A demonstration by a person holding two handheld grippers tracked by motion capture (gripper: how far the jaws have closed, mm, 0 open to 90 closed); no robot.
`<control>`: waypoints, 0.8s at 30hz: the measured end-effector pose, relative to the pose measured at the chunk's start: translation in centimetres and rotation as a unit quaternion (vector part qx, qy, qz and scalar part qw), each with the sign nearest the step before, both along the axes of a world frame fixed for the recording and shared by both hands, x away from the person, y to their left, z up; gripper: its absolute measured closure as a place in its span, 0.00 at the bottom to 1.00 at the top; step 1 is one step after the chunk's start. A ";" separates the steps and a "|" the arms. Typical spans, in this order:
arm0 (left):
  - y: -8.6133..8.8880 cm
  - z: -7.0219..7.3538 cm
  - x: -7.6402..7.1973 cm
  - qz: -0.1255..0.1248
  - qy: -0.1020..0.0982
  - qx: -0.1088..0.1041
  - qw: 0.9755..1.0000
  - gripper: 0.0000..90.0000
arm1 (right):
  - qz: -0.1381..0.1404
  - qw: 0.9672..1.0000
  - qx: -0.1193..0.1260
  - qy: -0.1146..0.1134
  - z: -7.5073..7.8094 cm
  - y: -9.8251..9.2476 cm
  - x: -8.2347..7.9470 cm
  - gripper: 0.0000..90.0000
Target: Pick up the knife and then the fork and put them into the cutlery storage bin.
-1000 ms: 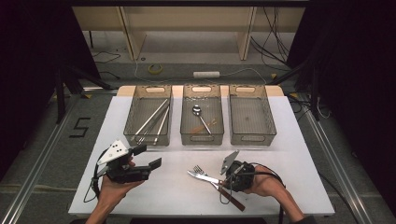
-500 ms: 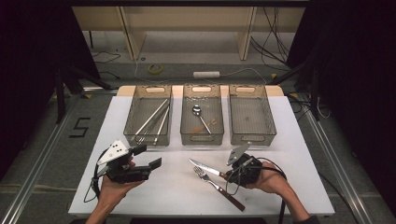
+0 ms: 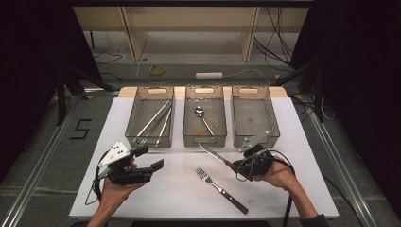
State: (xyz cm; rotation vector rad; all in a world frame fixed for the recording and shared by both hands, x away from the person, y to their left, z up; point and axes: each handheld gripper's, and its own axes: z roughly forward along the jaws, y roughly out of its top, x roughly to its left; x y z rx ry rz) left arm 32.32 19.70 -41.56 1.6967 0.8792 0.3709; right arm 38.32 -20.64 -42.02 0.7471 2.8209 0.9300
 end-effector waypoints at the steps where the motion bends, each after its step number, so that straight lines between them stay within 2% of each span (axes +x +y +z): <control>1: 0.0 0.0 0.0 -0.001 0.000 -0.001 1.000 0.21 | -0.004 1.000 0.004 -0.002 0.2 -0.1 0.2 0.86; 10: 0.1 0.1 0.0 -0.003 -0.004 -0.003 1.000 0.20 | -0.034 0.999 0.028 -0.019 1.7 -0.6 2.2 0.86; 24: 0.1 0.1 -0.1 -0.001 -0.009 -0.004 1.000 0.19 | -0.071 0.996 0.039 -0.032 3.5 -0.8 4.5 0.86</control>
